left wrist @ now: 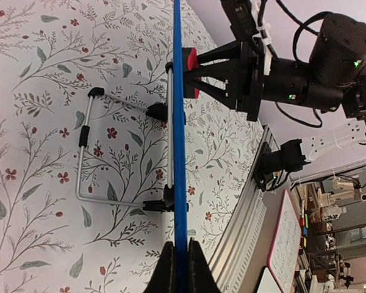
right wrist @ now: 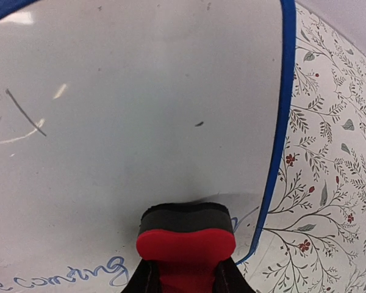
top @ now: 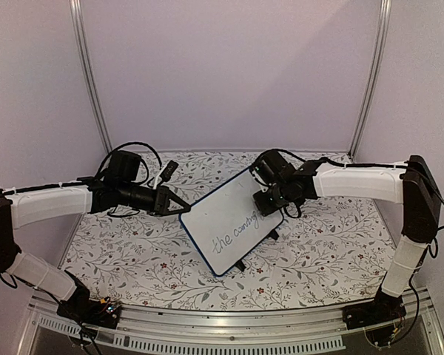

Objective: Erase the whiteboard
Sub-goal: Erase the whiteboard at the center of the board.

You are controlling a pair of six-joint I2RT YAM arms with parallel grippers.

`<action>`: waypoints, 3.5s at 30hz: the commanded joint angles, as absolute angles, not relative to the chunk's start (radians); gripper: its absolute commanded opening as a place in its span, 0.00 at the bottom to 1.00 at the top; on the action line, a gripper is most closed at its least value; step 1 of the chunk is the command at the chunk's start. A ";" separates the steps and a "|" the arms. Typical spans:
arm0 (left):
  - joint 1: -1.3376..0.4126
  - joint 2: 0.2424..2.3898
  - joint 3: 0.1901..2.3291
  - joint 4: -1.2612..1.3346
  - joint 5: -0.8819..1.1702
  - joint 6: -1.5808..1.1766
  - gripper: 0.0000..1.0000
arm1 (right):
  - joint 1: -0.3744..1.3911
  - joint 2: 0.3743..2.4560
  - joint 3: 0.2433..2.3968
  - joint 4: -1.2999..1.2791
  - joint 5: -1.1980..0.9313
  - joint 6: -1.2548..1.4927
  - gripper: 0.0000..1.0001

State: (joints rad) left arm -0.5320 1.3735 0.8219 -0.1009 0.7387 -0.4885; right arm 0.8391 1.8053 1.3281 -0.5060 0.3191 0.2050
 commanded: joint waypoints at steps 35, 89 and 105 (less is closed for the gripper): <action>-0.535 1.352 0.814 -0.066 0.804 -0.465 0.00 | 0.772 1.759 1.314 -0.505 0.342 0.212 0.20; -0.535 1.348 0.810 -0.058 0.803 -0.471 0.00 | 1.306 1.948 1.468 -0.617 0.516 0.349 0.22; -0.534 1.347 0.812 -0.058 0.804 -0.470 0.00 | 1.305 1.998 1.492 -0.647 0.441 0.317 0.22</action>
State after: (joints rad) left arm -0.5301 1.3724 0.8181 -0.0910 0.7547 -0.4870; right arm 1.3014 1.9533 1.4807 -0.6205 0.4706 0.3210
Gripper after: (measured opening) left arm 0.027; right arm 0.233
